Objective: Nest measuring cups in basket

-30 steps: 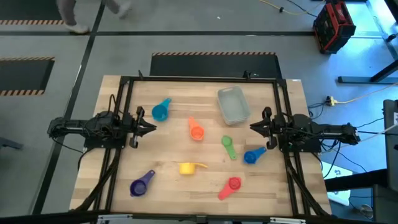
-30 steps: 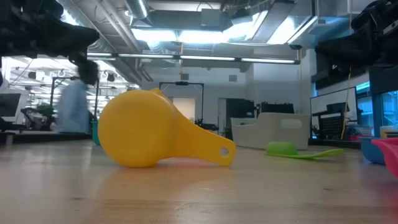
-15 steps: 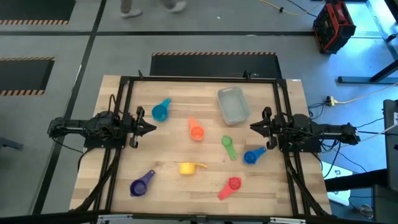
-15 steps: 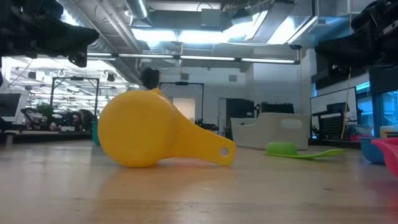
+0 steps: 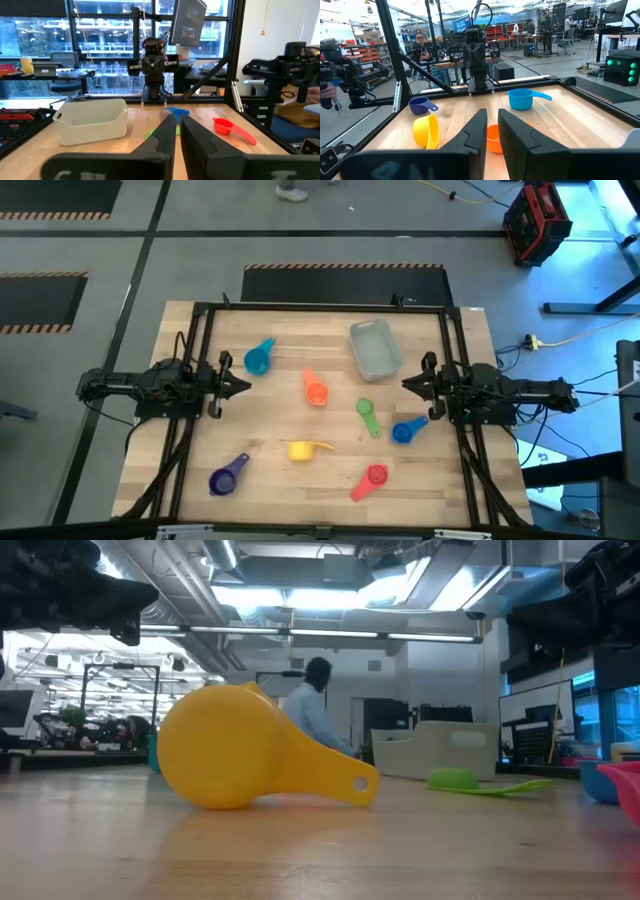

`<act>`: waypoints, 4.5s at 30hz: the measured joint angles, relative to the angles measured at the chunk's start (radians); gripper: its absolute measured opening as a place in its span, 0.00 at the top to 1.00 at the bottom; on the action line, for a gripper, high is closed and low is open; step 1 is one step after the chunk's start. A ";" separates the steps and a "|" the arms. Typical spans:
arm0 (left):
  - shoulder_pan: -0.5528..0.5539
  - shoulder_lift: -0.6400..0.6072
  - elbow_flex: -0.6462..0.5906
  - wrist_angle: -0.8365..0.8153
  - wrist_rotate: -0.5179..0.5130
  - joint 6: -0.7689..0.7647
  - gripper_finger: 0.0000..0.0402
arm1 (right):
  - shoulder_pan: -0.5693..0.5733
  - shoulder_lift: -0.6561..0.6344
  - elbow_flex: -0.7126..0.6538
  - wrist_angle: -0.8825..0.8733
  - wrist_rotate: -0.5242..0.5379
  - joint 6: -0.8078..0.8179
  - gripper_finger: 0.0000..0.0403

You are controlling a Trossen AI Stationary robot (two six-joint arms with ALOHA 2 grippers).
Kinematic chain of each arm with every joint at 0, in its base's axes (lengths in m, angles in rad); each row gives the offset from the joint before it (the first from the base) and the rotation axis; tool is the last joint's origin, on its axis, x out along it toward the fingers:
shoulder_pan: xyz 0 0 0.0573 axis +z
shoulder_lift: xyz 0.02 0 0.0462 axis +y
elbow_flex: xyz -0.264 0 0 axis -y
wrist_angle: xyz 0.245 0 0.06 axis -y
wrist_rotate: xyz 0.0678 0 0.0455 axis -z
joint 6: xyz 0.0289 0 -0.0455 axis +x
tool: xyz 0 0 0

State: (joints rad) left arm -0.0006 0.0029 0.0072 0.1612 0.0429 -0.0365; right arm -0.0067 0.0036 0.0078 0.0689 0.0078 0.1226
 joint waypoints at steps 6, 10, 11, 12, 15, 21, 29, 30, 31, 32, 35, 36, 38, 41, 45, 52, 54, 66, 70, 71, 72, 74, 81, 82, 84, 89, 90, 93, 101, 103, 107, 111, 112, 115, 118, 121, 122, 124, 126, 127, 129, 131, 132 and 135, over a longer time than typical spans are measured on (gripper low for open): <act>0.000 0.000 0.000 0.014 -0.004 -0.013 0.83 | 0.000 0.000 0.000 0.000 0.000 0.000 0.87; 0.000 0.000 0.000 0.002 -0.003 -0.041 0.75 | 0.000 0.000 0.000 0.000 0.000 0.000 0.87; 0.000 0.000 0.000 -0.002 0.004 -0.044 0.73 | 0.000 0.000 0.000 0.000 0.000 0.000 0.87; 0.000 0.000 0.000 -0.007 0.014 -0.046 0.71 | 0.000 0.000 0.000 0.000 0.000 0.000 0.87; 0.000 0.000 0.000 -0.024 0.065 -0.035 0.66 | 0.000 0.000 0.000 0.000 0.000 0.000 0.87; 0.000 0.000 0.000 -0.023 0.072 -0.033 0.58 | 0.000 0.000 0.000 0.000 0.000 0.000 0.87; 0.000 0.000 0.000 0.009 -0.022 -0.032 0.54 | 0.000 0.000 0.000 0.000 0.000 0.000 0.87; 0.000 0.000 0.000 0.020 -0.033 -0.027 0.54 | 0.000 0.000 0.000 0.000 0.000 0.000 0.87; 0.000 0.000 0.000 0.032 -0.041 -0.013 0.54 | 0.000 0.000 0.000 0.000 0.000 0.000 0.87; 0.000 0.000 0.000 0.045 -0.046 0.003 0.54 | 0.000 0.000 0.000 0.000 0.000 0.000 0.87; 0.000 0.000 0.000 0.127 -0.074 0.031 0.54 | 0.000 0.000 0.000 0.000 0.000 0.000 0.87; 0.000 0.000 0.000 0.172 -0.095 0.023 0.54 | 0.000 0.000 0.000 0.000 0.000 0.000 0.87; 0.000 0.004 0.000 0.259 -0.147 -0.014 0.54 | 0.000 0.000 0.000 0.000 0.000 0.000 0.87; 0.000 0.008 0.015 0.285 -0.210 -0.051 0.54 | 0.000 0.000 0.000 0.000 0.000 0.000 0.87; 0.000 0.060 0.073 0.281 -0.235 -0.066 0.54 | 0.000 0.000 0.000 0.000 0.000 0.000 0.87; 0.000 0.300 0.233 0.254 -0.273 -0.066 0.54 | 0.000 0.000 0.000 0.000 0.000 0.000 0.87; 0.000 0.376 0.296 0.207 -0.289 -0.066 0.54 | 0.000 0.000 0.000 0.001 0.000 0.000 0.87; 0.064 0.710 0.719 -0.351 -0.349 -0.198 0.54 | 0.000 0.000 0.000 0.001 0.000 0.000 0.87; 0.120 0.786 0.821 -0.544 -0.327 -0.239 0.54 | 0.000 0.000 0.000 0.001 0.000 0.000 0.87; 0.136 0.802 0.840 -0.587 -0.316 -0.246 0.54 | 0.000 0.000 0.000 0.001 0.000 0.000 0.87; 0.153 0.818 0.854 -0.626 -0.301 -0.249 0.54 | 0.000 0.000 0.000 0.001 0.000 0.000 0.87; 0.189 0.841 0.868 -0.696 -0.264 -0.250 0.54 | 0.000 0.000 0.000 0.001 0.000 0.000 0.87; 0.319 0.924 0.868 -0.895 -0.136 -0.245 0.54 | 0.000 0.000 0.000 0.001 0.002 -0.003 0.87; 0.334 0.939 0.868 -0.914 -0.131 -0.239 0.54 | 0.000 0.000 0.000 0.001 0.001 -0.003 0.87; 0.359 0.969 0.868 -0.939 -0.130 -0.214 0.54 | 0.000 0.000 0.000 0.001 0.001 -0.003 0.87; 0.400 1.052 0.868 -0.943 -0.111 -0.141 0.54 | 0.000 0.000 0.000 0.000 0.001 -0.004 0.87; 0.405 1.069 0.868 -0.943 -0.103 -0.131 0.54 | 0.000 0.000 0.000 0.000 0.001 -0.004 0.87; 0.409 1.128 0.868 -0.943 -0.100 -0.112 0.54 | 0.000 0.000 0.000 0.000 0.001 -0.004 0.87; 0.408 1.294 0.868 -0.943 -0.100 -0.109 0.54 | 0.000 0.000 0.000 0.000 0.001 -0.004 0.87; 0.408 1.335 0.868 -0.941 -0.100 -0.109 0.54 | 0.000 0.000 0.000 0.000 0.001 -0.004 0.87; 0.408 1.411 0.868 -0.931 -0.103 -0.109 0.54 | 0.000 0.000 0.000 0.000 0.001 -0.004 0.87; 0.408 1.470 0.868 -0.930 -0.103 -0.109 0.54 | 0.000 0.000 0.000 0.000 0.000 -0.003 0.87; 0.408 1.482 0.868 -0.930 -0.103 -0.109 0.54 | 0.000 0.000 0.000 0.000 0.000 -0.004 0.87; 0.408 1.512 0.868 -0.930 -0.103 -0.109 0.54 | 0.000 0.000 0.000 0.000 0.000 -0.004 0.87; 0.408 1.529 0.868 -0.927 -0.104 -0.109 0.56 | 0.000 0.000 0.000 0.000 0.000 -0.003 0.87; 0.408 1.531 0.868 -0.926 -0.104 -0.110 0.57 | 0.000 0.000 0.000 0.000 0.000 -0.003 0.87; 0.408 1.531 0.868 -0.924 -0.105 -0.110 0.58 | 0.000 0.000 0.000 0.000 0.000 -0.004 0.87; 0.408 1.531 0.868 -0.925 -0.108 -0.110 0.60 | 0.000 0.000 0.000 0.000 0.000 -0.004 0.87; 0.408 1.531 0.868 -0.925 -0.108 -0.110 0.63 | 0.000 0.000 0.000 0.000 0.000 0.000 0.87; 0.408 1.531 0.868 -0.925 -0.108 -0.110 0.64 | 0.000 0.000 0.000 0.000 0.000 0.001 0.87; 0.408 1.531 0.868 -0.925 -0.108 -0.110 0.67 | 0.000 0.000 0.000 0.000 0.000 0.001 0.87; 0.408 1.531 0.868 -0.925 -0.108 -0.110 0.71 | 0.000 0.000 0.000 0.000 0.000 0.000 0.87; 0.408 1.531 0.868 -0.925 -0.108 -0.110 0.74 | 0.000 0.000 0.000 0.000 0.000 0.000 0.87; 0.408 1.531 0.868 -0.925 -0.108 -0.110 0.80 | 0.000 0.000 0.000 0.000 0.000 0.000 0.87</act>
State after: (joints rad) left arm 0.4076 1.5337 0.8753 -0.7639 -0.0654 -0.1467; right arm -0.0071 0.0036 0.0078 0.0692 0.0074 0.1230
